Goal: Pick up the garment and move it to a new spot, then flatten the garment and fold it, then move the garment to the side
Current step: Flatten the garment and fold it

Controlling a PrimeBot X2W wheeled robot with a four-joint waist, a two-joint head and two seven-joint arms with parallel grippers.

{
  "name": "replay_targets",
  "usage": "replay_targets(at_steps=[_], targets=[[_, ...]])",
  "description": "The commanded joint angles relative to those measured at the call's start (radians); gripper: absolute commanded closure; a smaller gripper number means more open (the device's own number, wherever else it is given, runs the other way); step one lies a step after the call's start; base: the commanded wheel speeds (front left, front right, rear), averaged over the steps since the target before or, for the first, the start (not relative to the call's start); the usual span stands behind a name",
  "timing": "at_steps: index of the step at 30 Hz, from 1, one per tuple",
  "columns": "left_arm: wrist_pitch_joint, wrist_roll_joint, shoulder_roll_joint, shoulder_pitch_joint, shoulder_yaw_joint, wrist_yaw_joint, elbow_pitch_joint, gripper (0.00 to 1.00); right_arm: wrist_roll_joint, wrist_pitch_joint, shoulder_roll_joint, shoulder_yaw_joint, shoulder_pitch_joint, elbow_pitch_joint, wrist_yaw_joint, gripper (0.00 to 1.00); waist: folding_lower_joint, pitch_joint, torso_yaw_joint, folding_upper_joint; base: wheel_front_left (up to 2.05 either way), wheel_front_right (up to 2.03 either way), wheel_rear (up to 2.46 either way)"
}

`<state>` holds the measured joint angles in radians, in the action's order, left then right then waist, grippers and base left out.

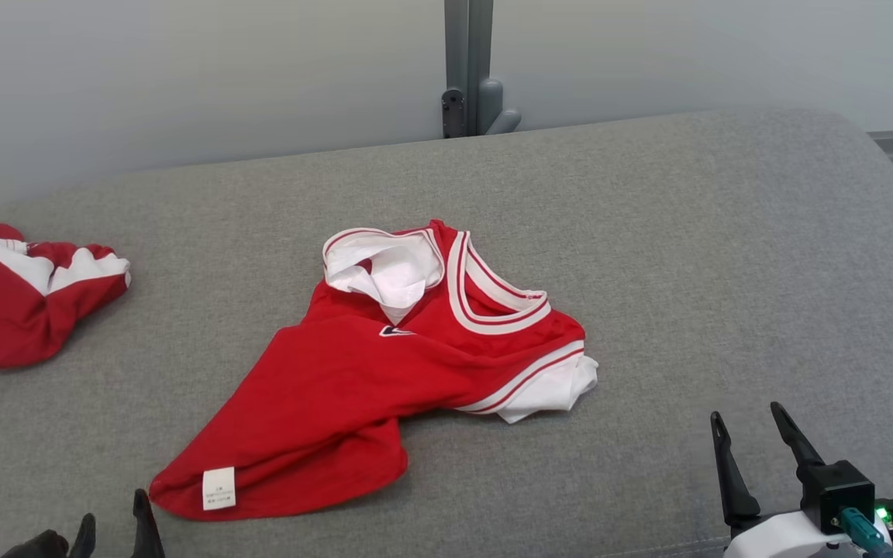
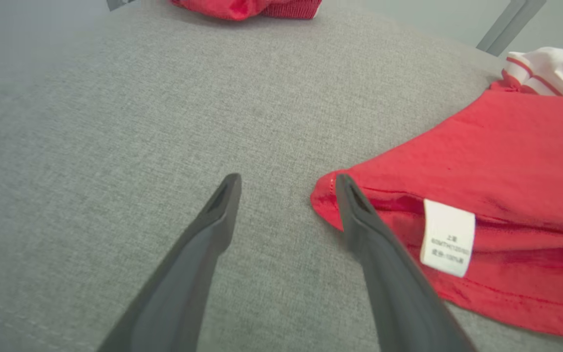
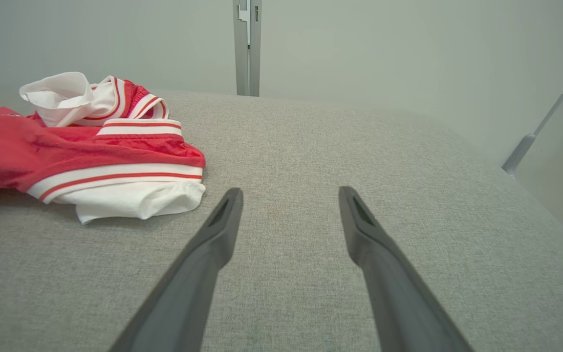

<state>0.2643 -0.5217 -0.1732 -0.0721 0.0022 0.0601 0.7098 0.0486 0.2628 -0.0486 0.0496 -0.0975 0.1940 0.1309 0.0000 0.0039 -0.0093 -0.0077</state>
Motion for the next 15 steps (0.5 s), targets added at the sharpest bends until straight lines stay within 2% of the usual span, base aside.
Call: replay_targets(at_steps=[1,5,10,15], targets=[[0.000,-0.007,-0.006,0.017,0.024,-0.020,-0.027,0.00,-0.002,0.003,-0.003,0.005,0.010,-0.007,0.000,0.00,0.0000,0.013,-0.018,0.0077,0.00,0.00,0.00],[0.000,0.038,-0.004,0.040,0.038,-0.038,-0.142,0.00,-0.009,0.003,-0.003,0.010,0.005,-0.012,0.000,0.00,0.0000,0.022,-0.034,0.0077,0.00,0.00,0.00],[-0.028,0.105,0.037,0.018,-0.081,0.005,-0.300,0.00,-0.018,0.003,-0.003,-0.004,0.027,-0.011,0.000,0.00,0.0000,0.035,-0.082,0.0077,0.00,0.00,0.00],[-0.110,0.149,0.075,-0.047,-0.230,0.037,-0.380,0.00,-0.022,0.003,-0.003,-0.012,0.047,-0.014,0.000,0.00,0.0000,0.056,-0.140,0.0077,0.00,0.00,0.00]])
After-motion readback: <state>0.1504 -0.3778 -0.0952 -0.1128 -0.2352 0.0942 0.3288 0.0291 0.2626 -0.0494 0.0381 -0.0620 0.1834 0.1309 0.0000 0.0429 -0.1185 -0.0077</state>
